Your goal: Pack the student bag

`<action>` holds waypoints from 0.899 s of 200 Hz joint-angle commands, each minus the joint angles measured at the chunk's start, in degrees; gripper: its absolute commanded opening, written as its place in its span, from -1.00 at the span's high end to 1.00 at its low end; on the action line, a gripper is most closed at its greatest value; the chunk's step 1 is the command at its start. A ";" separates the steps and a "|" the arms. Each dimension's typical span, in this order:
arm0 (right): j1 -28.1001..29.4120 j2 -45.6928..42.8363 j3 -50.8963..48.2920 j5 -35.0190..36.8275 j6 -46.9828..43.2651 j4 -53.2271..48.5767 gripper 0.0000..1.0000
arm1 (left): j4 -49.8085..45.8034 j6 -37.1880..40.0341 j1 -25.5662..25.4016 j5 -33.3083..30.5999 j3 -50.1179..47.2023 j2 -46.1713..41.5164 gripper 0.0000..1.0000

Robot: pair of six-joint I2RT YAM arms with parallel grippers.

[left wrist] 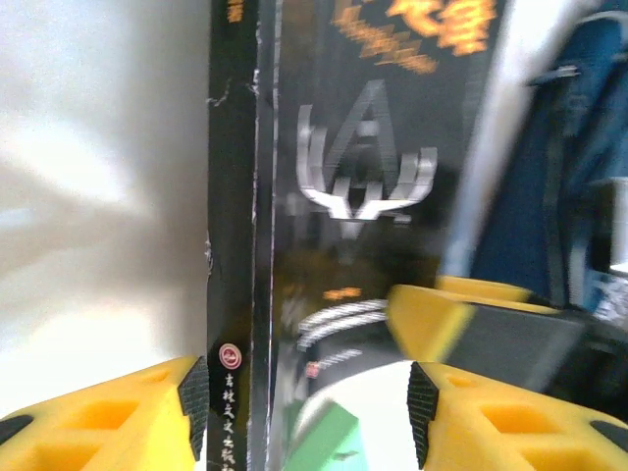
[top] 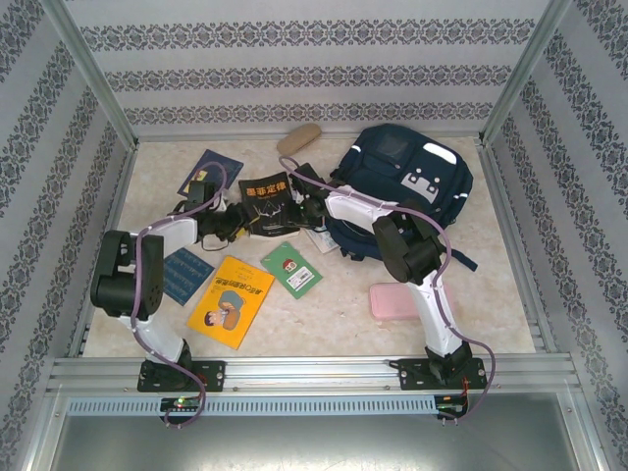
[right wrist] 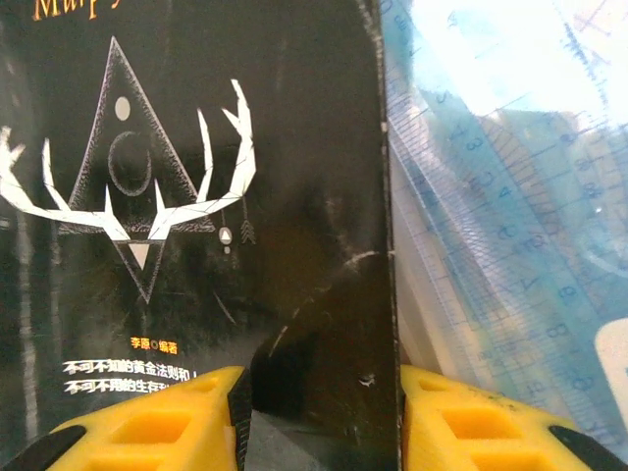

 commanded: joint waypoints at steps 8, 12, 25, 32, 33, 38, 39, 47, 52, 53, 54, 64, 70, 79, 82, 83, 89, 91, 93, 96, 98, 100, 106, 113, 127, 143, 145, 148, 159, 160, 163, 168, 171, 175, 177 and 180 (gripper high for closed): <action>2.91 1.74 1.88 -9.85 1.49 3.00 0.16 | 5.35 -0.38 -3.29 9.94 2.02 -4.03 -0.09; 2.83 1.72 1.85 -9.83 1.46 3.01 0.16 | 4.30 0.23 -3.19 9.35 2.13 -3.89 -0.09; 2.71 1.54 1.61 -9.58 1.51 2.98 0.16 | -0.85 2.92 -3.04 7.39 3.33 -2.78 -0.04; 2.63 1.48 1.42 -9.39 1.46 2.96 0.16 | -3.95 4.68 -2.98 6.14 4.20 -1.95 -0.03; 2.61 1.42 1.42 -9.38 1.46 2.98 0.16 | -4.45 4.87 -2.99 5.90 4.29 -1.83 -0.03; 2.59 1.29 1.27 -9.29 1.46 2.95 0.16 | -6.57 5.98 -3.00 4.74 4.73 -1.31 -0.04; 2.55 1.24 1.21 -9.19 1.41 2.93 0.16 | -6.95 6.18 -3.00 4.49 4.86 -1.20 -0.04; 2.59 0.97 0.83 -8.90 1.39 2.99 0.15 | -9.82 7.89 -2.91 2.85 5.40 -0.37 -0.05; 2.56 0.80 0.67 -8.72 1.29 3.00 0.15 | -11.28 8.81 -2.83 1.88 5.83 0.12 -0.04; 2.53 0.78 0.65 -8.69 1.28 3.00 0.15 | -11.63 9.00 -2.83 1.70 5.89 0.21 -0.05; 2.48 0.76 0.55 -8.67 1.28 3.00 0.15 | -11.90 9.19 -2.83 1.53 5.97 0.26 -0.04; 2.51 0.44 0.13 -8.36 1.20 3.00 0.15 | -13.48 10.55 -2.76 0.44 6.23 0.86 -0.03; 2.38 0.25 -0.11 -8.29 1.20 3.09 0.15 | -14.01 11.17 -2.74 -0.14 6.27 1.15 -0.02; 2.41 0.01 -0.49 -8.18 1.19 3.24 0.15 | -15.15 12.14 -2.74 -0.93 6.65 1.86 0.03; 2.35 -0.04 -0.56 -8.16 1.14 3.29 0.14 | -15.54 12.38 -2.74 -1.08 6.87 2.12 0.07; 2.34 -0.04 -0.58 -8.15 1.17 3.28 0.14 | -15.70 12.50 -2.74 -1.14 6.99 2.18 0.09; 2.35 -0.20 -0.77 -8.02 1.11 3.27 0.14 | -16.22 13.08 -2.73 -1.56 7.33 2.64 0.23; 2.36 -0.15 -0.82 -7.99 1.11 3.29 0.14 | -16.40 13.20 -2.74 -1.66 7.38 2.74 0.27; 2.34 -0.22 -0.90 -7.94 1.11 3.34 0.14 | -16.56 13.27 -2.74 -1.82 7.41 2.89 0.31; 2.41 -0.34 -0.95 -7.84 1.11 3.28 0.14 | -16.68 13.38 -2.78 -1.89 7.53 2.98 0.37; 2.37 -0.36 -1.02 -7.86 1.11 3.29 0.14 | -16.72 13.40 -2.75 -2.03 7.56 3.02 0.39; 2.39 -0.39 -1.10 -7.84 1.11 3.31 0.14 | -16.82 13.47 -2.72 -2.13 7.61 3.03 0.41; 2.31 -0.69 -1.31 -7.75 1.11 3.32 0.14 | -16.86 13.58 -2.75 -2.40 7.63 2.97 0.48; 2.28 -1.04 -1.46 -7.62 0.98 3.21 0.14 | -16.90 13.59 -2.69 -2.71 7.67 2.67 0.58; 2.20 -2.30 -1.57 -6.92 0.22 2.54 0.09 | -17.24 13.65 -2.74 -3.57 7.71 1.63 0.80; 1.79 -4.74 -1.42 -5.49 -1.41 1.06 0.04 | -18.57 14.17 -2.74 -4.85 8.18 0.34 0.98; 1.80 -5.06 -1.45 -5.25 -1.68 0.80 0.03 | -18.77 14.26 -2.74 -4.95 8.29 0.25 1.00; 1.70 -5.69 -1.42 -4.90 -2.09 0.39 0.02 | -19.14 14.40 -2.74 -5.14 8.45 -0.22 1.00; 1.21 -8.25 -1.68 -3.39 -4.07 -1.10 -0.01 | -20.33 14.70 -2.73 -6.18 9.03 -1.74 1.00; 1.20 -8.50 -1.76 -3.26 -4.21 -1.20 -0.01 | -20.42 14.72 -2.74 -6.24 9.03 -1.94 1.00; 0.98 -9.38 -1.97 -2.74 -4.91 -1.48 -0.01 | -20.71 14.80 -2.74 -6.51 9.16 -2.48 1.00; 0.62 -10.68 -2.44 -1.81 -5.85 -2.01 -0.02 | -21.32 14.92 -2.74 -7.05 9.49 -3.37 1.00; 0.47 -11.53 -2.80 -1.23 -6.49 -2.21 -0.03 | -21.76 15.13 -2.73 -7.45 9.81 -4.07 1.00; 0.17 -12.67 -3.32 -0.43 -7.27 -2.52 -0.04 | -22.38 15.42 -2.74 -8.00 10.14 -4.96 1.00; 0.08 -13.18 -3.61 -0.08 -7.60 -2.66 -0.04 | -22.71 15.54 -2.74 -8.28 10.24 -5.47 1.00; -0.13 -14.02 -3.95 0.52 -8.20 -2.85 -0.04 | -23.16 15.73 -2.74 -8.76 10.52 -6.26 1.00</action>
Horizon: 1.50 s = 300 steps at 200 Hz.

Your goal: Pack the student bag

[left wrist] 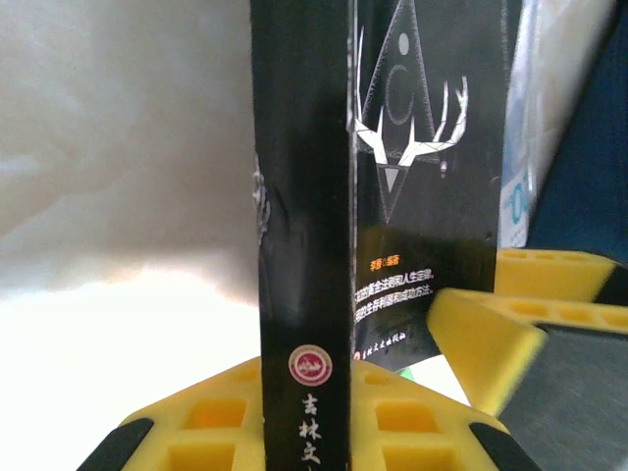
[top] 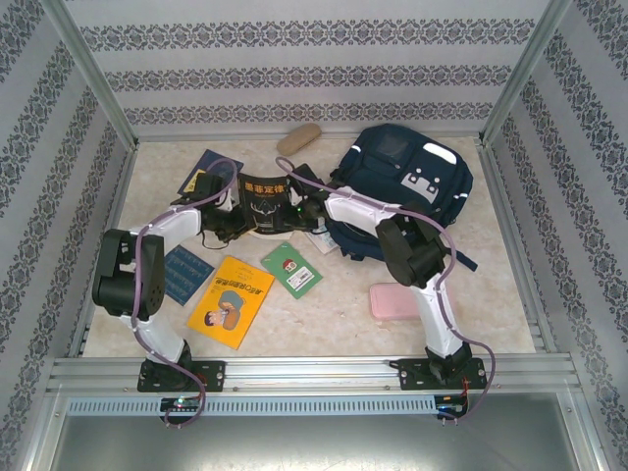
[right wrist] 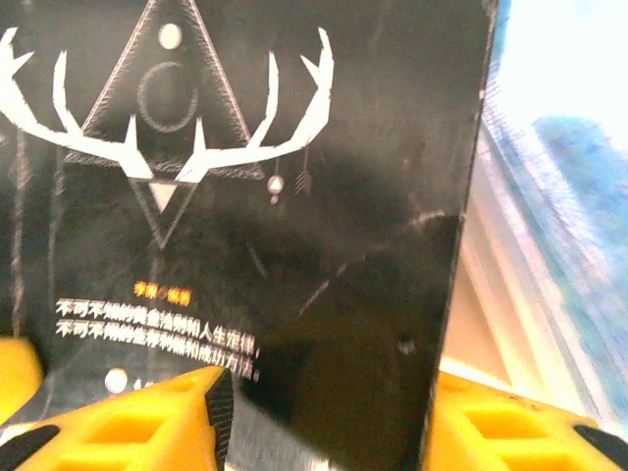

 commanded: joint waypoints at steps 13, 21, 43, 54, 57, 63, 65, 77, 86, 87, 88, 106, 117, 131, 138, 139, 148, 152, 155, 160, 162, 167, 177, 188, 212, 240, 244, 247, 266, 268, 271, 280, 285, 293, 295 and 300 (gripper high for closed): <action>-2.10 -12.80 -3.17 6.46 -8.18 -3.37 -0.08 | -6.66 4.06 -0.75 -5.83 4.61 -10.10 1.00; -2.87 -14.86 -4.34 8.04 -9.49 -3.93 -0.10 | -8.11 4.86 -0.74 -7.49 5.87 -11.60 1.00; -5.28 -20.02 -7.84 12.95 -13.21 -4.73 -0.15 | -11.30 6.77 -0.73 -9.63 9.05 -14.73 1.00; -6.67 -22.07 -9.49 14.99 -15.23 -5.07 -0.17 | -12.30 6.94 -0.67 -9.21 10.45 -15.71 1.00; -7.04 -22.47 -9.84 15.65 -15.81 -5.32 -0.17 | -12.48 6.93 -0.74 -8.97 10.87 -15.93 1.00; -7.84 -23.20 -10.48 17.03 -17.07 -6.03 -0.18 | -12.62 7.00 -0.70 -8.26 11.42 -16.28 1.00; -8.09 -23.38 -10.59 17.52 -17.44 -6.32 -0.18 | -12.63 7.00 -0.74 -8.03 11.56 -16.40 1.00; -9.41 -24.35 -11.43 21.11 -20.07 -8.15 -0.18 | -12.25 6.33 -0.75 -6.29 12.41 -17.06 1.00; -10.21 -24.86 -12.23 24.54 -22.36 -9.08 -0.18 | -11.66 5.62 -0.69 -4.62 12.71 -17.48 1.00; -10.36 -24.87 -12.32 24.82 -22.60 -9.17 -0.18 | -11.58 5.56 -0.72 -4.48 12.76 -17.50 1.00; -10.44 -24.87 -12.37 25.09 -22.89 -9.30 -0.18 | -11.49 5.49 -0.73 -4.33 12.79 -17.56 1.00; -11.80 -24.30 -13.14 29.88 -26.82 -11.74 -0.19 | -10.06 4.33 -0.84 -2.21 12.92 -18.13 1.00; -12.47 -23.88 -14.01 30.14 -28.85 -11.99 -0.19 | -9.66 3.97 -0.92 -1.43 13.03 -18.18 1.00; -12.62 -22.69 -15.11 30.98 -30.96 -11.60 -0.20 | -9.29 3.67 -0.92 -0.94 12.92 -18.19 1.00; -12.60 -21.89 -15.08 31.95 -31.51 -11.76 -0.21 | -9.41 3.65 -0.92 -0.65 12.98 -17.98 1.00; -12.61 -21.76 -15.06 32.08 -31.57 -11.83 -0.21 | -9.44 3.65 -0.92 -0.61 12.98 -17.98 1.00; -12.63 -20.54 -14.72 33.21 -32.27 -12.32 -0.22 | -9.85 3.82 -0.90 -0.16 13.24 -17.89 1.00; -12.62 -20.06 -14.62 33.68 -32.71 -12.34 -0.22 | -9.90 3.91 -0.92 0.01 13.25 -17.97 1.00; -12.63 -19.66 -14.62 34.12 -33.03 -12.27 -0.22 | -9.91 3.92 -0.92 0.09 13.25 -18.04 1.00; -12.63 -19.01 -14.61 35.38 -33.52 -12.26 -0.22 | -9.83 3.92 -0.92 0.18 13.17 -18.22 1.00; -12.63 -18.68 -14.57 35.86 -33.75 -12.25 -0.21 | -9.87 3.92 -0.92 0.14 13.12 -18.27 1.00; -12.70 -17.96 -14.38 36.38 -34.30 -12.44 -0.20 | -9.89 4.00 -0.91 0.21 12.99 -18.42 1.00; -12.89 -16.59 -14.05 36.20 -35.34 -12.92 -0.15 | -10.08 4.25 -0.92 0.47 12.91 -18.56 1.00; -12.89 -15.43 -13.76 36.25 -36.01 -13.29 -0.15 | -10.17 4.27 -0.92 0.59 12.66 -18.79 1.00; -12.94 -12.69 -13.34 36.86 -36.25 -13.31 -0.25 | -9.78 4.23 -0.92 1.26 11.63 -19.24 1.00; -13.07 -8.47 -11.87 39.70 -35.95 -14.10 -0.22 | -9.30 3.96 -0.92 2.50 10.77 -19.61 1.00; -13.07 -8.08 -11.73 40.03 -35.72 -14.10 -0.19 | -9.22 3.90 -0.92 2.57 10.64 -19.58 1.00; -13.07 -7.84 -11.57 40.22 -35.61 -14.10 -0.14 | -9.13 3.92 -0.92 2.59 10.55 -19.63 1.00; -13.07 -7.28 -10.89 40.35 -34.32 -14.44 0.30 | -9.12 4.05 -0.92 2.70 10.44 -19.71 1.00; -13.07 -7.36 -10.85 40.31 -34.03 -14.45 0.35 | -9.07 4.08 -0.92 2.73 10.39 -19.68 1.00; -13.07 -7.57 -10.89 40.16 -33.79 -14.45 0.44 | -8.99 4.09 -0.92 2.85 10.36 -19.64 1.00; -12.98 -8.54 -10.99 39.28 -33.09 -14.32 0.70 | -8.65 4.09 -1.00 3.17 10.12 -19.67 1.00; -12.78 -9.13 -11.16 38.64 -32.91 -14.27 0.85 | -8.48 4.01 -1.01 3.21 9.99 -19.63 1.00; -12.64 -10.35 -11.14 38.05 -32.44 -14.19 1.00 | -8.01 3.68 -1.09 3.30 9.76 -19.56 1.00; -12.56 -10.59 -11.11 37.98 -32.33 -14.18 1.00 | -7.74 3.55 -1.10 3.36 9.63 -19.49 1.00; -12.39 -11.44 -11.09 37.76 -32.03 -14.31 1.00 | -7.07 3.13 -1.14 3.43 9.27 -19.48 1.00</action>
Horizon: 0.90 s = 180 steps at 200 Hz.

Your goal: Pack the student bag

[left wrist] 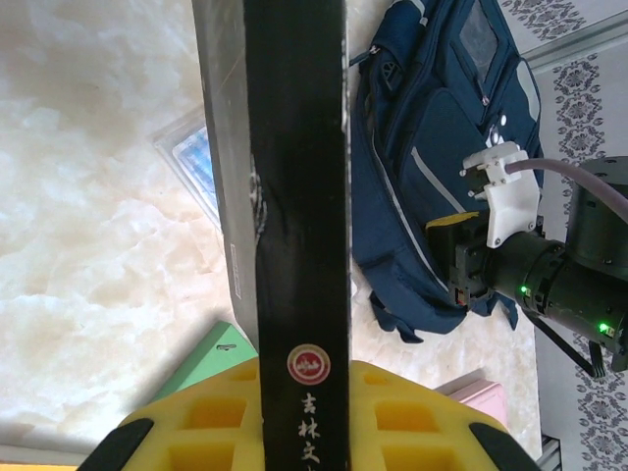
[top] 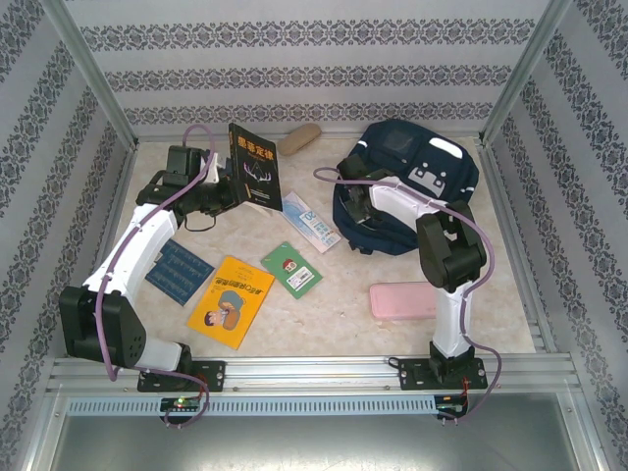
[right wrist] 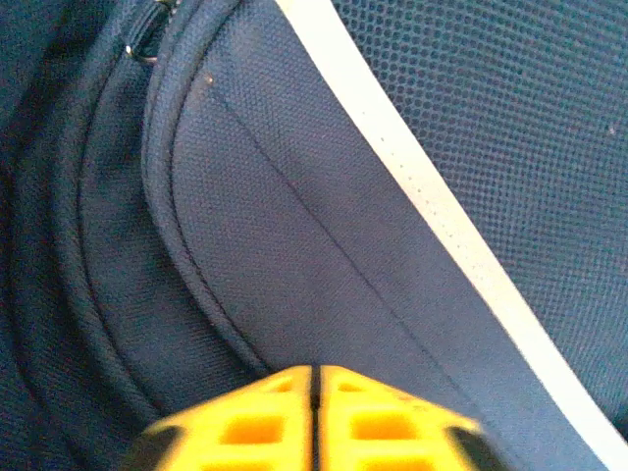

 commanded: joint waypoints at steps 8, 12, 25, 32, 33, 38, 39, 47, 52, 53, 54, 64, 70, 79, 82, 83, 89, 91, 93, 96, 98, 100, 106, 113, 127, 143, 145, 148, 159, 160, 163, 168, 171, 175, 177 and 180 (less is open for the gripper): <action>0.58 -2.92 -0.07 0.05 1.93 -2.34 1.00 | 6.44 -1.41 -0.66 2.21 -1.80 -2.50 1.00; 0.56 -3.64 0.21 -0.68 2.17 -2.53 1.00 | 7.36 -2.02 -0.74 2.30 -2.27 -2.53 1.00; 0.69 -6.03 1.51 -3.83 3.45 -3.31 1.00 | 10.18 -3.74 -1.19 2.66 -3.54 -2.39 1.00; 0.64 -7.21 2.44 -5.22 4.21 -3.75 1.00 | 11.39 -4.40 -1.50 2.75 -4.04 -2.19 1.00; 0.64 -7.37 2.57 -5.44 4.37 -3.82 1.00 | 11.52 -4.48 -1.57 2.75 -4.09 -2.17 1.00; 0.58 -8.08 3.33 -6.40 4.81 -4.15 1.00 | 12.18 -4.87 -1.78 2.73 -4.38 -2.03 1.00; 0.57 -8.24 3.50 -6.56 4.93 -4.23 1.00 | 12.36 -4.90 -1.84 2.66 -4.44 -2.00 1.00; 0.43 -9.17 5.21 -8.35 5.64 -4.91 1.00 | 13.37 -5.43 -2.22 2.46 -4.74 -1.70 1.00; 0.35 -9.59 6.41 -9.56 6.06 -5.48 1.00 | 14.10 -5.85 -2.39 2.34 -4.97 -1.54 1.00; 0.32 -9.66 6.63 -9.86 6.17 -5.56 1.00 | 14.28 -5.96 -2.45 2.33 -5.00 -1.45 1.00; 0.31 -9.69 6.82 -10.05 6.23 -5.73 1.00 | 14.46 -6.05 -2.48 2.32 -5.01 -1.41 1.00; 0.12 -10.22 9.54 -11.65 7.03 -6.94 1.00 | 16.14 -7.02 -2.88 2.32 -5.51 -0.82 1.00; 0.03 -10.42 11.13 -12.36 7.58 -7.73 1.00 | 17.12 -7.44 -3.17 2.32 -5.69 -0.47 1.00; -0.11 -10.65 13.63 -13.41 8.22 -8.75 1.00 | 18.18 -7.90 -3.82 2.24 -5.83 0.03 1.00; -0.22 -10.68 14.34 -13.96 8.38 -9.04 1.00 | 18.50 -8.10 -4.02 2.12 -5.89 0.14 1.00; -0.27 -10.69 14.67 -14.12 8.38 -9.09 1.00 | 18.63 -8.14 -4.10 2.09 -5.94 0.23 1.00; -0.39 -10.69 16.11 -15.24 8.44 -9.67 1.00 | 19.44 -8.37 -4.59 1.92 -6.14 0.55 1.00; -0.40 -10.62 16.54 -15.60 8.36 -9.96 1.00 | 19.53 -8.44 -4.74 1.89 -6.16 0.70 1.00; -0.41 -10.61 16.93 -15.89 8.38 -10.19 1.00 | 19.79 -8.48 -4.89 1.95 -6.23 0.80 1.00; -0.41 -10.46 17.71 -16.21 8.13 -10.65 1.00 | 20.08 -8.58 -5.16 1.88 -6.25 1.05 1.00; -0.37 -10.39 18.15 -16.28 7.86 -11.04 1.00 | 20.26 -8.67 -5.32 1.88 -6.25 1.15 1.00; -0.40 -10.24 18.61 -16.39 7.64 -11.49 1.00 | 20.44 -8.69 -5.39 1.90 -6.25 1.29 1.00; -0.41 -9.75 19.85 -16.12 6.67 -12.88 1.00 | 20.83 -8.75 -5.86 1.93 -6.29 1.57 1.00; -0.43 -9.03 20.90 -15.01 5.32 -14.59 1.00 | 21.23 -8.69 -6.31 1.87 -6.41 1.75 1.00; -0.56 -7.56 21.52 -9.88 3.57 -17.47 0.71 | 22.24 -8.81 -6.95 1.61 -7.14 1.76 1.00; -1.50 -7.65 18.47 -7.00 3.49 -16.83 0.66 | 23.05 -9.13 -7.19 1.60 -7.83 1.78 1.00; -1.65 -7.73 17.81 -6.95 3.58 -16.59 0.64 | 23.13 -9.20 -7.17 1.61 -7.90 1.78 1.00; -1.88 -7.85 16.87 -6.79 3.77 -16.17 0.63 | 23.23 -9.30 -7.21 1.61 -8.03 1.80 1.00; -2.71 -8.00 14.21 -5.62 4.61 -14.91 0.63 | 23.54 -9.41 -7.34 1.94 -8.23 1.72 1.00; -2.87 -7.97 13.63 -5.41 4.83 -14.77 0.62 | 23.53 -9.40 -7.34 1.95 -8.25 1.72 1.00; -3.09 -8.01 12.99 -4.99 4.94 -14.58 0.62 | 23.60 -9.37 -7.28 2.04 -8.27 1.72 1.00; -3.36 -7.83 12.25 -4.68 5.23 -14.50 0.61 | 23.54 -9.32 -7.34 2.18 -8.21 1.71 1.00; -3.58 -7.69 11.69 -4.48 5.29 -14.56 0.60 | 23.55 -9.30 -7.28 2.27 -8.22 1.68 1.00; -3.85 -7.37 11.13 -4.35 5.48 -14.85 0.57 | 23.37 -9.22 -7.29 2.33 -8.22 1.63 1.00; -4.02 -7.27 10.77 -4.24 5.62 -14.93 0.55 | 23.30 -9.22 -7.29 2.32 -8.13 1.56 1.00; -4.16 -7.00 10.34 -4.14 5.77 -15.16 0.53 | 23.25 -9.05 -7.29 2.32 -8.11 1.54 1.00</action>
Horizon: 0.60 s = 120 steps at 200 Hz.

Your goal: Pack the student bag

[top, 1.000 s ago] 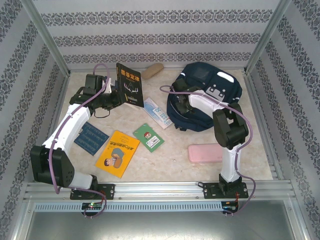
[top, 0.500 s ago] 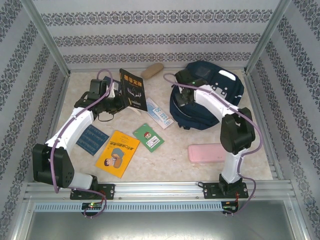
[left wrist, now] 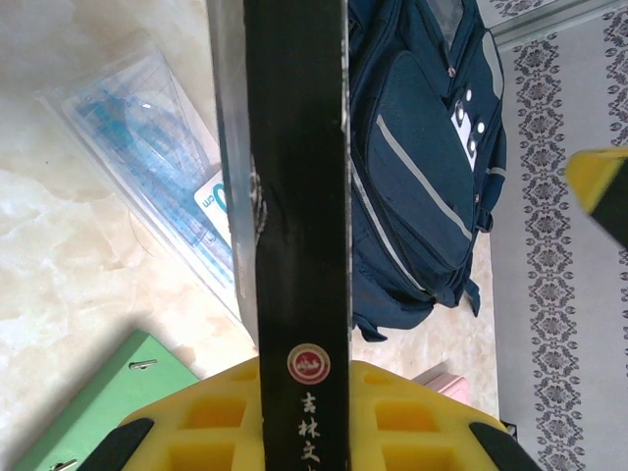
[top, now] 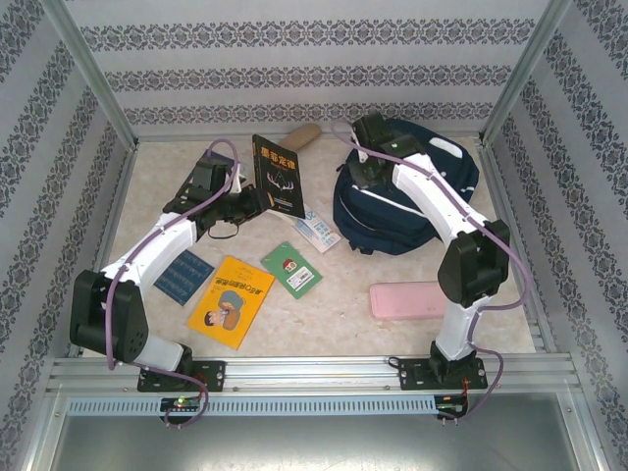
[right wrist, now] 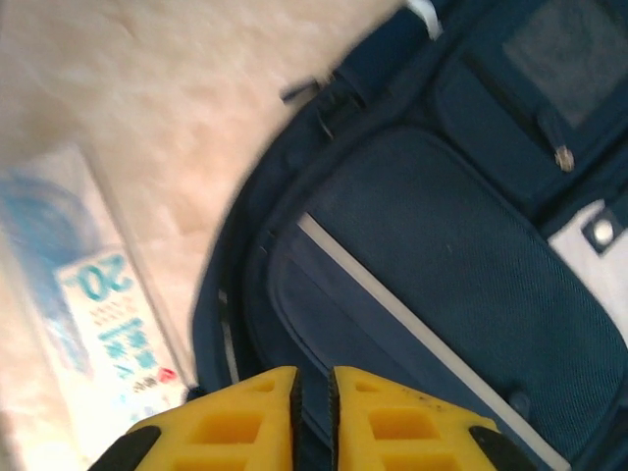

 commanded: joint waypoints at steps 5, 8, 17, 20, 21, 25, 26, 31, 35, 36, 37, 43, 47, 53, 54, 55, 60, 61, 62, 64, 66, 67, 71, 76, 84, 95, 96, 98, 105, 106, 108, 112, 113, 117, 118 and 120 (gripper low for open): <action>-2.09 2.33 -4.57 4.59 1.34 -3.10 0.50 | 6.64 0.43 -0.46 1.51 0.49 -1.06 1.00; -2.21 2.57 -5.18 4.85 1.57 -3.32 0.50 | 6.45 0.56 -0.53 1.51 0.57 -1.07 1.00; -2.56 3.00 -7.01 4.78 2.42 -3.61 0.49 | 6.03 0.90 -0.56 1.64 0.64 -1.11 1.00; -2.61 3.09 -7.67 4.47 2.65 -3.65 0.49 | 5.86 0.92 -0.52 1.59 0.66 -1.15 1.00; -2.59 3.10 -7.96 4.42 2.78 -3.61 0.49 | 5.83 0.92 -0.47 1.59 0.70 -1.16 1.00; -2.70 3.14 -9.01 3.81 2.96 -3.41 0.49 | 5.67 1.03 -0.49 1.51 0.73 -1.25 1.00; -2.72 3.16 -9.29 3.70 3.02 -3.36 0.49 | 5.65 1.02 -0.50 1.51 0.69 -1.26 1.00; -2.72 3.28 -10.71 3.13 3.50 -2.91 0.49 | 5.47 1.16 -0.56 1.43 0.61 -1.34 1.00; -2.61 3.27 -11.85 2.71 3.85 -2.45 0.48 | 5.27 1.23 -0.48 1.41 0.59 -1.43 1.00; -2.64 3.28 -12.20 2.62 3.99 -2.35 0.48 | 5.23 1.29 -0.49 1.37 0.57 -1.43 1.00; -2.65 3.37 -12.47 2.48 4.06 -2.26 0.48 | 5.16 1.28 -0.50 1.35 0.57 -1.43 1.00; -2.47 3.66 -13.92 1.29 4.75 -1.93 0.48 | 4.98 1.43 -0.50 1.26 0.59 -1.61 1.00; -2.27 3.91 -14.62 0.33 5.31 -1.63 0.49 | 4.75 1.49 -0.53 1.12 0.64 -1.61 1.00; -1.94 4.36 -15.70 -1.37 6.21 -1.29 0.48 | 4.39 1.79 -0.53 0.99 0.74 -1.69 1.00; -1.77 4.44 -15.88 -1.66 6.40 -1.16 0.48 | 4.35 1.84 -0.52 0.99 0.74 -1.74 1.00; -1.69 4.52 -16.02 -1.99 6.58 -1.09 0.48 | 4.29 1.91 -0.51 0.98 0.74 -1.76 1.00; -1.12 5.04 -16.79 -3.53 7.18 -0.69 0.48 | 4.06 2.05 -0.56 0.82 0.91 -1.74 1.00; -1.01 5.08 -16.91 -3.75 7.28 -0.59 0.48 | 4.05 2.06 -0.57 0.81 0.91 -1.72 1.00; -0.83 5.15 -17.02 -4.00 7.42 -0.54 0.48 | 4.05 2.06 -0.54 0.81 0.95 -1.71 1.00; -0.47 5.35 -17.21 -4.36 7.63 -0.44 0.48 | 3.89 2.15 -0.45 0.74 0.99 -1.72 1.00; -0.18 5.56 -17.39 -4.73 7.91 -0.26 0.48 | 3.79 2.22 -0.51 0.70 1.06 -1.70 1.00; 0.07 5.65 -17.47 -4.88 8.04 -0.20 0.48 | 3.74 2.27 -0.51 0.66 1.12 -1.70 1.00; 0.86 6.02 -17.70 -5.28 8.55 0.02 0.48 | 3.53 2.37 -0.51 0.62 1.28 -1.70 1.00; 1.95 6.66 -17.74 -5.91 9.21 0.39 0.48 | 3.27 2.58 -0.50 0.42 1.40 -1.71 1.00; 3.79 7.75 -17.21 -7.48 10.10 0.77 0.48 | 2.91 2.66 -0.44 0.14 1.62 -1.71 1.00; 6.38 9.48 -15.56 -9.07 11.64 1.11 0.48 | 2.68 2.81 -0.50 -0.20 1.78 -1.83 1.00; 6.52 9.67 -15.33 -9.20 11.84 1.15 0.48 | 2.66 2.83 -0.50 -0.23 1.79 -1.81 1.00; 6.95 10.00 -14.94 -9.63 12.12 1.21 0.48 | 2.64 2.85 -0.48 -0.31 1.79 -1.86 1.00; 8.33 11.19 -13.24 -10.87 13.07 1.33 0.47 | 2.47 2.86 -0.51 -0.38 1.88 -1.83 1.00; 8.46 11.37 -12.94 -11.11 13.30 1.34 0.47 | 2.47 2.86 -0.46 -0.40 1.93 -1.85 1.00; 8.86 11.81 -12.32 -11.45 13.61 1.44 0.47 | 2.44 2.88 -0.49 -0.42 1.91 -1.98 1.00; 9.49 12.61 -11.14 -12.18 14.40 1.57 0.47 | 2.42 2.86 -0.50 -0.45 1.91 -2.03 1.00; 9.66 12.73 -10.79 -12.34 14.58 1.55 0.47 | 2.35 2.86 -0.50 -0.48 1.90 -2.04 1.00; 10.20 13.60 -9.54 -13.09 15.33 1.66 0.47 | 2.32 2.90 -0.42 -0.63 1.92 -2.13 1.00; 10.31 13.80 -9.29 -13.41 15.49 1.77 0.47 | 2.31 2.88 -0.46 -0.66 1.90 -2.18 1.00; 10.58 14.17 -8.53 -13.87 15.85 1.81 0.47 | 2.29 2.86 -0.45 -0.66 1.84 -2.21 1.00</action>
